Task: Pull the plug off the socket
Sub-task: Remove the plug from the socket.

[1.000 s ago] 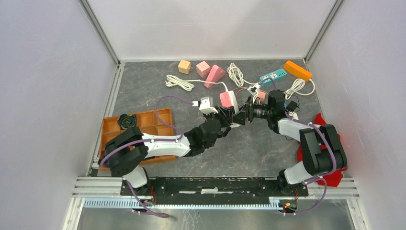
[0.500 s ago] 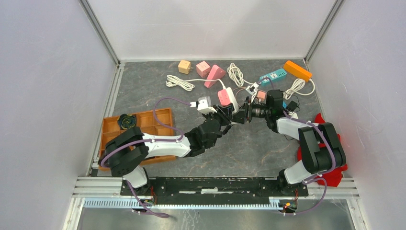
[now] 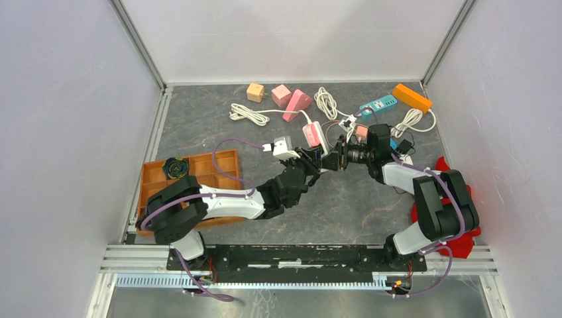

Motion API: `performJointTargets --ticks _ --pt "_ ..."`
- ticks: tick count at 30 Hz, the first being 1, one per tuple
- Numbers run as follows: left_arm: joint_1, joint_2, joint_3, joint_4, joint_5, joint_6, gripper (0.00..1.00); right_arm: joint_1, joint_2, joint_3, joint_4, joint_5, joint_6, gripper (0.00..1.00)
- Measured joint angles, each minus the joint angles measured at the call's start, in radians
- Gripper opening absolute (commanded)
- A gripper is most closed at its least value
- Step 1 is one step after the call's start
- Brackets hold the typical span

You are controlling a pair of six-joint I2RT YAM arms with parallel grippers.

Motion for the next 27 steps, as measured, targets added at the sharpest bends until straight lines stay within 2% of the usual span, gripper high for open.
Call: performJointTargets --ticks 13,23,27 --pt "-0.043 0.005 -0.005 0.035 -0.005 -0.055 0.02 -0.013 -0.034 0.0 -0.168 0.231 -0.074 0.0" --pt "-0.045 -0.062 -0.071 0.012 0.006 -0.084 0.02 -0.019 -0.05 0.0 -0.192 0.241 -0.102 0.0" --pt "-0.045 -0.111 -0.107 0.011 0.054 -0.052 0.02 -0.023 -0.055 0.0 -0.198 0.224 -0.112 0.0"
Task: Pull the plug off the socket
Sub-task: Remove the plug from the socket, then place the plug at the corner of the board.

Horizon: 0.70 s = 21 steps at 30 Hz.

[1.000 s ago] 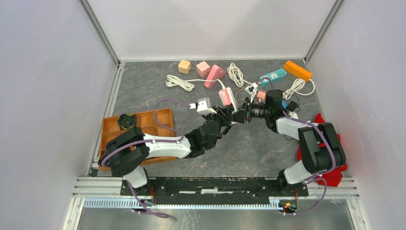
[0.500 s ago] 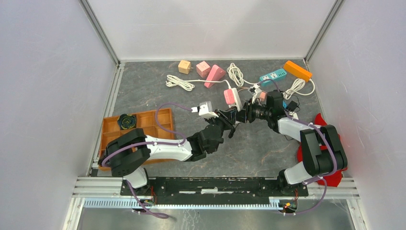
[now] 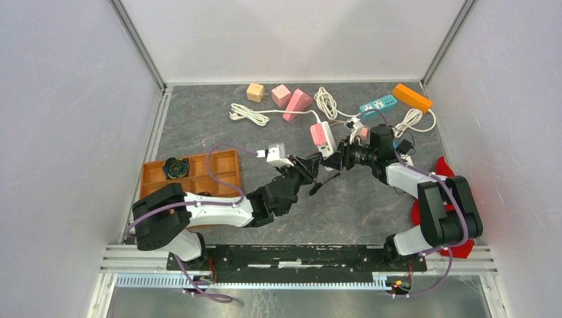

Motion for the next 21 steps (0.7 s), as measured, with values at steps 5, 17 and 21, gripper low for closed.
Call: performJointTargets --ticks 5,17,21 --pt "0.0 -0.083 -0.046 -0.002 0.085 0.11 0.02 -0.01 -0.024 0.0 -0.002 -0.018 -0.011 0.0" --pt "0.148 -0.347 -0.013 -0.354 0.325 0.42 0.02 -0.05 -0.079 0.0 -0.001 -0.084 -0.03 0.0" --pt "0.34 -0.391 0.005 -0.454 0.451 0.42 0.02 -0.066 -0.107 0.0 0.0 -0.105 -0.039 0.0"
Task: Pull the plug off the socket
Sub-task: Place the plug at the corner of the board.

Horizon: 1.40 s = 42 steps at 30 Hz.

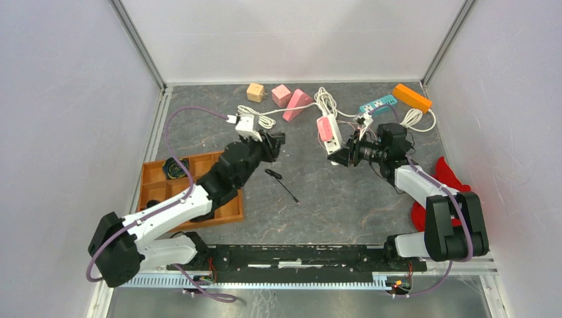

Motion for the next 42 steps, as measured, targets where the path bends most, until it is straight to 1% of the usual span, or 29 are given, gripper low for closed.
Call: performJointTargets --ticks 4,6,9,13,21,27,34,36,38,42 --pt "0.159 -0.008 0.027 -0.075 0.089 0.0 0.02 -0.014 -0.037 0.0 0.006 -0.011 -0.009 0.0" --pt "0.211 -0.005 0.051 -0.105 0.115 0.0 0.02 -0.02 -0.052 0.0 0.01 -0.016 -0.011 0.0" --pt "0.296 0.029 0.129 -0.133 0.155 0.0 0.02 -0.025 -0.067 0.0 0.018 -0.026 -0.014 0.0" --pt "0.418 0.127 0.265 -0.144 0.219 0.001 0.02 -0.026 -0.072 0.0 0.022 -0.033 -0.016 0.0" --pt "0.603 0.386 0.539 -0.197 0.282 0.042 0.02 -0.026 -0.085 0.0 0.03 -0.054 -0.013 0.0" --pt "0.735 0.552 0.674 -0.259 0.313 0.049 0.03 -0.026 -0.102 0.0 0.04 -0.059 -0.01 0.0" --pt "0.847 0.753 0.814 -0.357 0.328 0.052 0.09 -0.027 -0.103 0.0 0.052 -0.068 -0.01 0.0" --pt "0.871 0.811 0.855 -0.386 0.333 0.055 0.13 -0.027 -0.103 0.0 0.052 -0.07 -0.01 0.0" --pt "0.891 0.874 0.898 -0.417 0.346 0.063 0.16 -0.026 -0.1 0.0 0.052 -0.074 -0.01 0.0" --pt "0.92 0.973 0.944 -0.461 0.383 0.064 0.26 -0.027 -0.09 0.0 0.051 -0.076 -0.017 0.0"
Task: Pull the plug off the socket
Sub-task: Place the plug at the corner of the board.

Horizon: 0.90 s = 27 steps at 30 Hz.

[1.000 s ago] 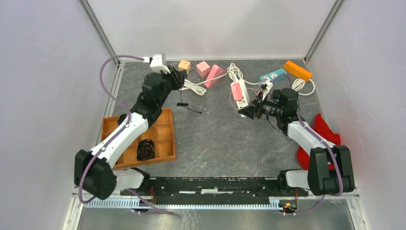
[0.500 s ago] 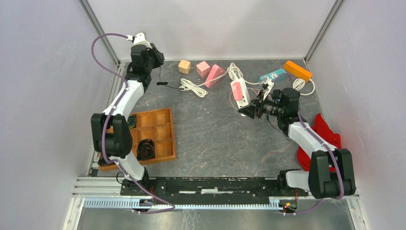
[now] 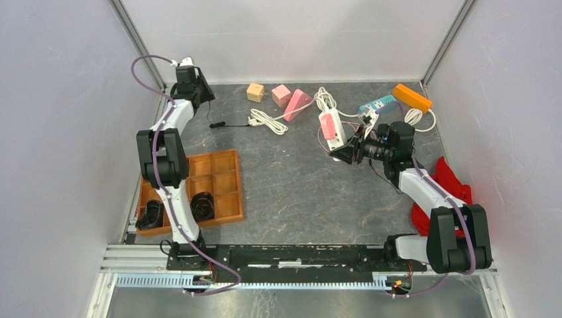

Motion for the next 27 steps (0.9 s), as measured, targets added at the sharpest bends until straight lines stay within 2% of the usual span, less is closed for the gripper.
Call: performJointTargets --ticks 5,6,12,19,23,27 --pt "0.023 0.079 0.018 -0.038 0.031 0.0 0.41 0.0 0.023 0.0 -0.003 -0.003 -0.011 0.0" --pt "0.026 0.09 0.021 -0.046 0.036 0.0 0.47 0.0 0.027 0.0 -0.006 -0.003 -0.014 0.0" --pt "0.047 0.112 0.024 -0.083 0.057 0.0 0.71 0.0 0.029 0.0 -0.014 -0.003 -0.03 0.0" --pt "0.069 0.06 0.013 -0.106 0.049 0.002 0.75 0.0 0.029 0.0 -0.015 -0.003 -0.04 0.0" --pt "0.072 -0.105 -0.084 -0.078 0.044 0.0 0.76 0.0 0.029 0.001 -0.016 -0.003 -0.048 0.0" --pt "0.071 -0.335 -0.239 0.036 0.054 -0.028 0.76 0.0 0.029 0.003 -0.025 -0.003 -0.053 0.0"
